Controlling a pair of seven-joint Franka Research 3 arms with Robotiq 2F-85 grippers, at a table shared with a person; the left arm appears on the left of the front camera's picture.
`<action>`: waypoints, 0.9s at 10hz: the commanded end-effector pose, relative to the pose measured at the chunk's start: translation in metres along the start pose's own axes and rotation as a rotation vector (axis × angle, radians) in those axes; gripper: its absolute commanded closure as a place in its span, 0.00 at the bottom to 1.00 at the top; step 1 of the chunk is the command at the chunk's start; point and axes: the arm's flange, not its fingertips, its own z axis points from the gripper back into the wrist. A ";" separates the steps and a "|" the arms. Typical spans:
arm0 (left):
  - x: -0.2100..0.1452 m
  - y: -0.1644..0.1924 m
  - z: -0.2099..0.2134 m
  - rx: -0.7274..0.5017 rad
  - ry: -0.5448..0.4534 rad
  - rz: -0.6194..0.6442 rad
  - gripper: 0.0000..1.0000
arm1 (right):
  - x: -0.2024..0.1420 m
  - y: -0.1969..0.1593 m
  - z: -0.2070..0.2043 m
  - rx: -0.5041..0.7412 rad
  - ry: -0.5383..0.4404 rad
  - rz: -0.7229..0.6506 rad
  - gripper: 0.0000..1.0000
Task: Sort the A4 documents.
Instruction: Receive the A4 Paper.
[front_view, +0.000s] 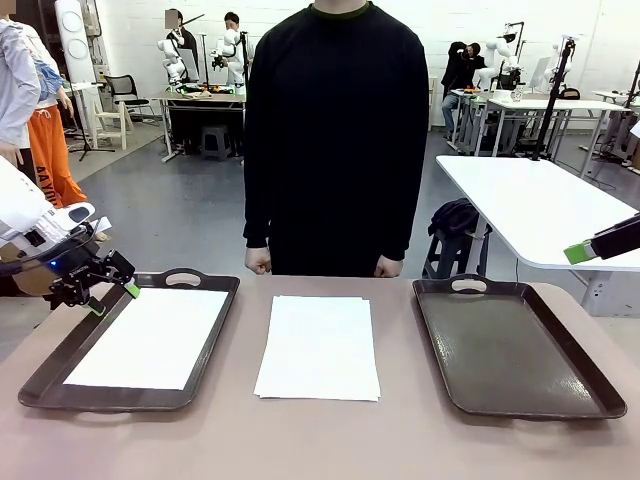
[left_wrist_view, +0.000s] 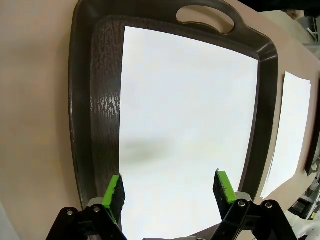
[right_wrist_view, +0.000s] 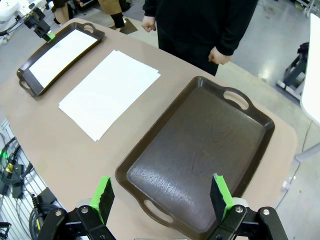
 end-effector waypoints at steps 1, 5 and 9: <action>0.001 0.001 0.001 -0.007 0.009 -0.011 0.08 | 0.000 0.000 -0.001 0.001 0.001 -0.007 0.00; 0.001 0.001 0.001 -0.007 0.009 -0.011 0.08 | 0.000 0.000 -0.001 0.001 0.001 -0.007 0.00; 0.015 -0.072 0.069 0.209 -0.149 -0.360 0.08 | 0.000 0.000 -0.001 0.001 0.001 -0.007 0.00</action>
